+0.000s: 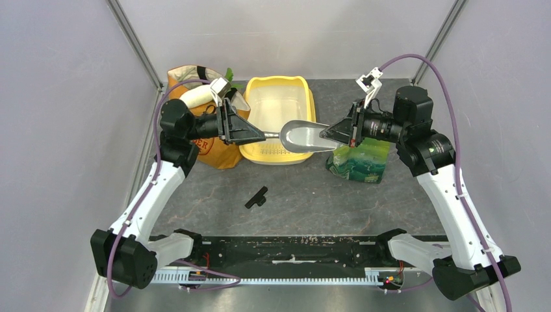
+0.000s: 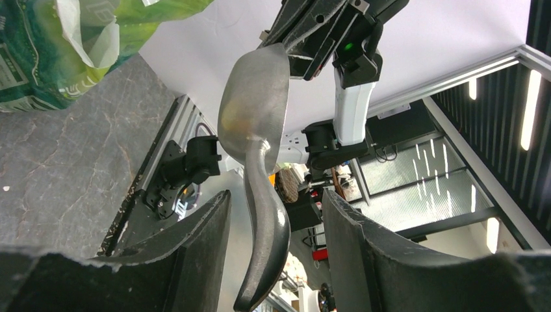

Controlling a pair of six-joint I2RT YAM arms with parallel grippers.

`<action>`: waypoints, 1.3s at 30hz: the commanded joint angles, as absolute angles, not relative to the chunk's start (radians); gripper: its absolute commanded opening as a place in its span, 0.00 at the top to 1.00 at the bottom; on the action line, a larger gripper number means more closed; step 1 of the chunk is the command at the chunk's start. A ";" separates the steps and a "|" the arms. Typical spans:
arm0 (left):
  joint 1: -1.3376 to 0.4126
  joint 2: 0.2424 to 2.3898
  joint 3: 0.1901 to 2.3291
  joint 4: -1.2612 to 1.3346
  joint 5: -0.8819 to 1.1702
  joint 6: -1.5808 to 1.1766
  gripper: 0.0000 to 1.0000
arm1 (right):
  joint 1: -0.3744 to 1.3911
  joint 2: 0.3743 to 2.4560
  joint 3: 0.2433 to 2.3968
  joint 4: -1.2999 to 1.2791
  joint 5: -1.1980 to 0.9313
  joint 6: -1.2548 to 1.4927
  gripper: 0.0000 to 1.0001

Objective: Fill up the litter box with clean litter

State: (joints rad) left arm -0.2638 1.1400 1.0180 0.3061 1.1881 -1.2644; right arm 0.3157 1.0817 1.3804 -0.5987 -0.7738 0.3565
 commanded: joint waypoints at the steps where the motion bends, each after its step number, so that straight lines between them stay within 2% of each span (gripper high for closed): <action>1: -0.284 1.128 1.009 0.366 1.187 -1.305 0.41 | 0.313 1.075 1.378 -0.556 -0.780 0.350 1.00; 17: -0.336 1.135 1.005 0.359 1.167 -1.288 0.53 | 0.313 1.081 1.361 -0.572 -0.821 0.338 1.00; 28: -0.336 1.136 1.006 0.342 1.160 -1.276 0.51 | 0.313 1.069 1.349 -0.593 -0.832 0.330 1.00; 34: -0.336 1.128 1.002 0.339 1.166 -1.269 0.64 | 0.313 1.064 1.360 -0.626 -0.827 0.298 1.00; 36: -0.335 1.130 1.000 0.333 1.165 -1.264 0.63 | 0.313 1.062 1.366 -0.641 -0.829 0.290 1.00; 39: -0.336 1.132 1.000 0.318 1.160 -1.253 0.55 | 0.313 1.060 1.373 -0.651 -0.838 0.287 1.00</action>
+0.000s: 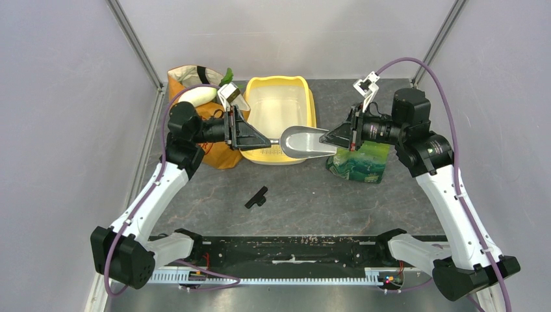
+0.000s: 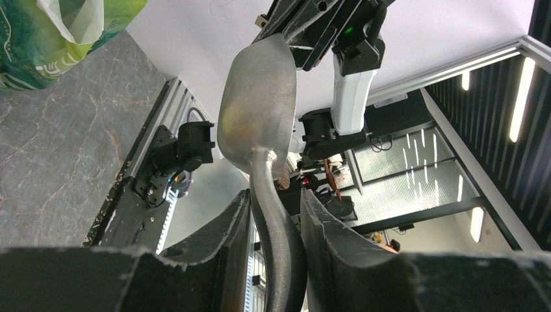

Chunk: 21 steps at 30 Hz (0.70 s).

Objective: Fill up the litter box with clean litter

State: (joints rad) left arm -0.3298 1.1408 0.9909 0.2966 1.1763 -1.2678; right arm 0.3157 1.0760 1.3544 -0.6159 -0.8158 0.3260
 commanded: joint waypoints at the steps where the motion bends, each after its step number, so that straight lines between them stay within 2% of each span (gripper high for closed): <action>1: -0.335 1.134 0.999 0.318 1.160 -1.252 0.55 | 0.313 1.061 1.376 -0.655 -0.838 0.284 1.00; 6: -0.336 1.135 1.011 0.272 1.149 -1.219 0.55 | 0.313 1.063 1.384 -0.671 -0.822 0.272 1.00; 12: -0.337 1.128 1.019 0.191 1.135 -1.158 0.64 | 0.313 1.068 1.394 -0.690 -0.797 0.261 1.00; 16: -0.340 1.128 1.018 0.184 1.137 -1.145 0.67 | 0.313 1.072 1.401 -0.693 -0.785 0.258 1.00; 17: -0.341 1.129 1.019 0.184 1.140 -1.146 0.64 | 0.313 1.072 1.401 -0.695 -0.782 0.254 1.00; 19: -0.341 1.128 1.016 0.198 1.152 -1.156 0.49 | 0.313 1.072 1.401 -0.696 -0.774 0.249 1.00; 21: -0.340 1.125 1.009 0.222 1.158 -1.170 0.43 | 0.311 1.070 1.402 -0.698 -0.773 0.245 1.00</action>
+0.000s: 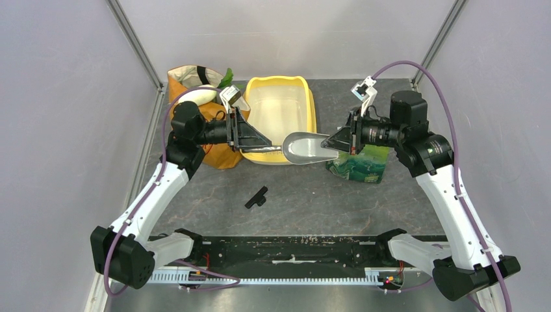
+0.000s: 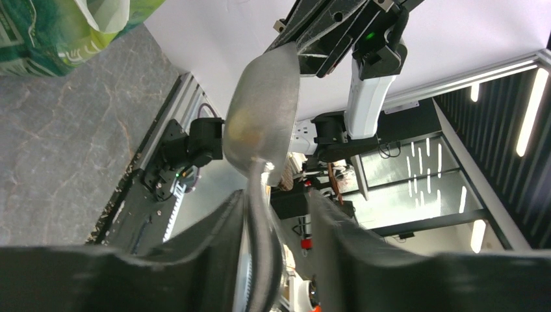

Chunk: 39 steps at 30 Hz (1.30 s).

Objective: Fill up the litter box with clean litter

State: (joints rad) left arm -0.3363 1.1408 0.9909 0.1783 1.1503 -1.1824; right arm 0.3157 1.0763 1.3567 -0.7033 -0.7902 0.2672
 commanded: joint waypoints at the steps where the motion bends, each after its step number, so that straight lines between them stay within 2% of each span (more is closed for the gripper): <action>1: -0.340 1.125 1.009 0.222 1.163 -1.173 0.40 | 0.311 1.071 1.402 -0.698 -0.773 0.245 1.00; 6: -0.339 1.118 0.990 0.216 1.172 -1.170 0.38 | 0.306 1.075 1.410 -0.697 -0.780 0.247 1.00; 12: -0.340 1.118 0.991 0.170 1.168 -1.128 0.49 | 0.300 1.077 1.408 -0.696 -0.784 0.246 1.00; 16: -0.345 1.121 0.988 0.164 1.172 -1.124 0.51 | 0.300 1.082 1.407 -0.698 -0.787 0.242 1.00; 23: -0.354 1.113 0.992 0.071 1.173 -1.054 0.49 | 0.300 1.089 1.414 -0.699 -0.788 0.237 1.00; 32: -0.356 1.110 0.997 0.053 1.162 -1.039 0.56 | 0.300 1.094 1.410 -0.706 -0.799 0.234 1.00; 36: -0.356 1.111 1.002 0.054 1.154 -1.037 0.62 | 0.301 1.093 1.400 -0.715 -0.816 0.237 1.00; 38: -0.357 1.114 1.002 0.056 1.151 -1.038 0.71 | 0.301 1.088 1.390 -0.713 -0.819 0.240 1.00; 39: -0.357 1.112 1.001 0.058 1.147 -1.038 0.80 | 0.300 1.086 1.386 -0.714 -0.819 0.242 1.00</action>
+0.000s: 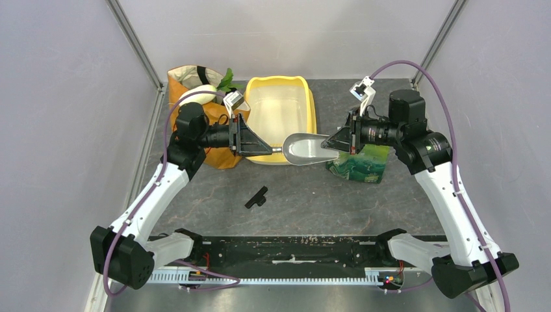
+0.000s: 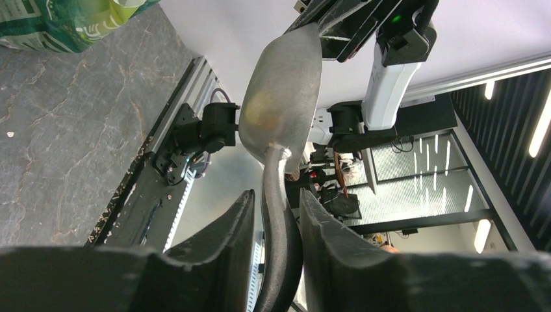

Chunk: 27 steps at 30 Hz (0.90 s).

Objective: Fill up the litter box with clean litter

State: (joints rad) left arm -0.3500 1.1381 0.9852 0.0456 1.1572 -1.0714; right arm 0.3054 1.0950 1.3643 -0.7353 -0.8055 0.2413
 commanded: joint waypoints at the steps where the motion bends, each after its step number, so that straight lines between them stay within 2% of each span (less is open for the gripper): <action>1: -0.357 1.111 0.999 0.064 1.144 -1.042 0.87 | 0.300 1.085 1.384 -0.715 -0.820 0.244 1.00; 3: -0.357 1.108 0.993 0.085 1.137 -1.054 0.98 | 0.300 1.085 1.381 -0.716 -0.812 0.245 1.00; 5: -0.356 1.104 0.984 0.120 1.127 -1.081 0.98 | 0.301 1.081 1.375 -0.716 -0.808 0.243 1.00; 6: -0.357 1.100 0.978 0.156 1.123 -1.105 0.98 | 0.301 1.078 1.370 -0.716 -0.804 0.245 0.95; 8: -0.357 1.096 0.972 0.194 1.110 -1.132 0.98 | 0.299 1.072 1.364 -0.716 -0.797 0.244 0.79; 11: -0.357 1.106 0.988 0.144 1.109 -1.093 0.98 | 0.278 1.070 1.403 -0.739 -0.762 0.219 0.35; 12: -0.357 1.110 0.999 0.103 1.111 -1.063 0.98 | 0.265 1.073 1.444 -0.760 -0.738 0.197 0.24; 13: -0.356 1.113 1.016 0.052 1.111 -1.015 0.98 | 0.250 1.081 1.483 -0.791 -0.717 0.164 0.19; 15: -0.357 1.118 1.055 -0.105 1.092 -0.911 0.98 | 0.211 1.104 1.584 -0.869 -0.700 0.100 0.15; 21: -0.357 1.154 1.129 -0.255 1.056 -0.789 0.98 | 0.109 1.107 1.729 -1.105 -0.605 -0.196 0.05; 27: -0.360 1.242 1.341 -0.547 0.974 -0.590 0.98 | -0.034 1.126 1.781 -1.307 -0.525 -0.549 0.05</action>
State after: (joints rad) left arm -0.3557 1.2079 1.1854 -0.3531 1.0363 -0.7746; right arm 0.0502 1.1145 1.7569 -1.1362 -0.5991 -0.2596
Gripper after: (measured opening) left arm 0.335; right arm 0.949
